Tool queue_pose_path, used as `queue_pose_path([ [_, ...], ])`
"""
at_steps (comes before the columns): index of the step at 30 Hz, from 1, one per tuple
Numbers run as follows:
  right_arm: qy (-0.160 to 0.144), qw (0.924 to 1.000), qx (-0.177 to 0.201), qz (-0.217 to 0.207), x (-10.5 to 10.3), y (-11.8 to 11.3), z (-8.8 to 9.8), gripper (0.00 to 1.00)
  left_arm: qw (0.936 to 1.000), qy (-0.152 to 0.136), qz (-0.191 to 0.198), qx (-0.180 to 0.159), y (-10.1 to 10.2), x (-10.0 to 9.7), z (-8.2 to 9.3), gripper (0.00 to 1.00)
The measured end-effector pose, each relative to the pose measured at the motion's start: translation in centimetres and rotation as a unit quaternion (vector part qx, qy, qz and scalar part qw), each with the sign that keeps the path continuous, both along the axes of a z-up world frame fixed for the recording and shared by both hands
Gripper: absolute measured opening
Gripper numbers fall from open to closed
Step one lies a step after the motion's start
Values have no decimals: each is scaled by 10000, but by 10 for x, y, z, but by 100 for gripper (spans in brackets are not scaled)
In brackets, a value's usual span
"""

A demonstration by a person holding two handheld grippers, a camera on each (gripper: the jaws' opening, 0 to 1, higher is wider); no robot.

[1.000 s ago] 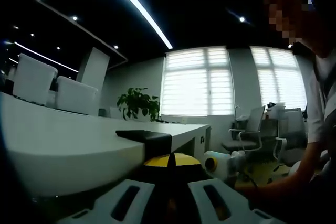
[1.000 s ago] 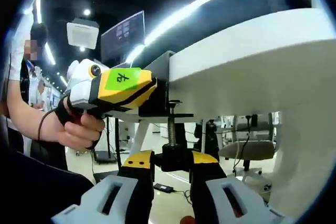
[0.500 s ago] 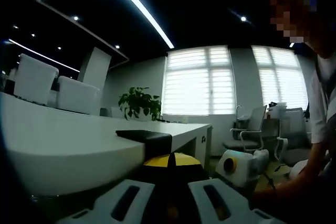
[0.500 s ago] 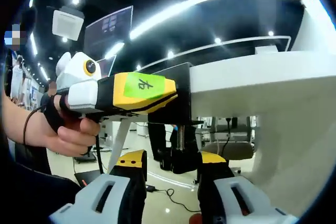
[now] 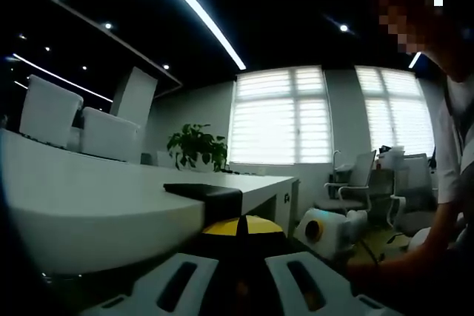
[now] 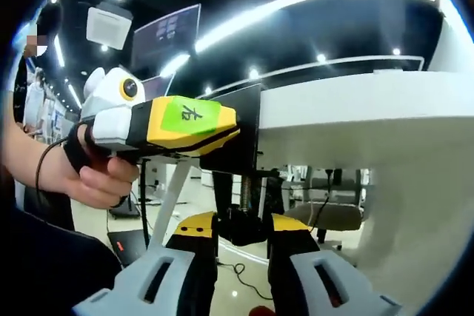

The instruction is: Clamp the fixed fixture on the desktop, loosen the retaining clip, secure it to the edge of the desk, and tighten the retaining clip.

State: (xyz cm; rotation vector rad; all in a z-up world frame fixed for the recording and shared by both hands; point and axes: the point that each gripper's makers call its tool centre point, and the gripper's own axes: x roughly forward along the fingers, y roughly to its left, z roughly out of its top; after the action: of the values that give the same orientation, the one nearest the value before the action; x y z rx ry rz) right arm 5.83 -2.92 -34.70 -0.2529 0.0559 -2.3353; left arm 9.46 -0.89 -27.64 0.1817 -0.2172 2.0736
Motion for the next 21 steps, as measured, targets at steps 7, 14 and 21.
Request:
queue_pose_path([
  [7, -140, 9962, 55, 853, 0, -2, -1, 24, 10000, 7, 0, -4, 0, 0, 0, 1],
  [14, -138, 9940, 228, 1059, -2, -5, -1, 24, 9998, 12, 26, -188, 3, -1, -9, 1],
  [21, -188, 9987, 272, 384, 0, 7, -10, 30, 9999, -65, 1, -155, 3, -1, -9, 1],
])
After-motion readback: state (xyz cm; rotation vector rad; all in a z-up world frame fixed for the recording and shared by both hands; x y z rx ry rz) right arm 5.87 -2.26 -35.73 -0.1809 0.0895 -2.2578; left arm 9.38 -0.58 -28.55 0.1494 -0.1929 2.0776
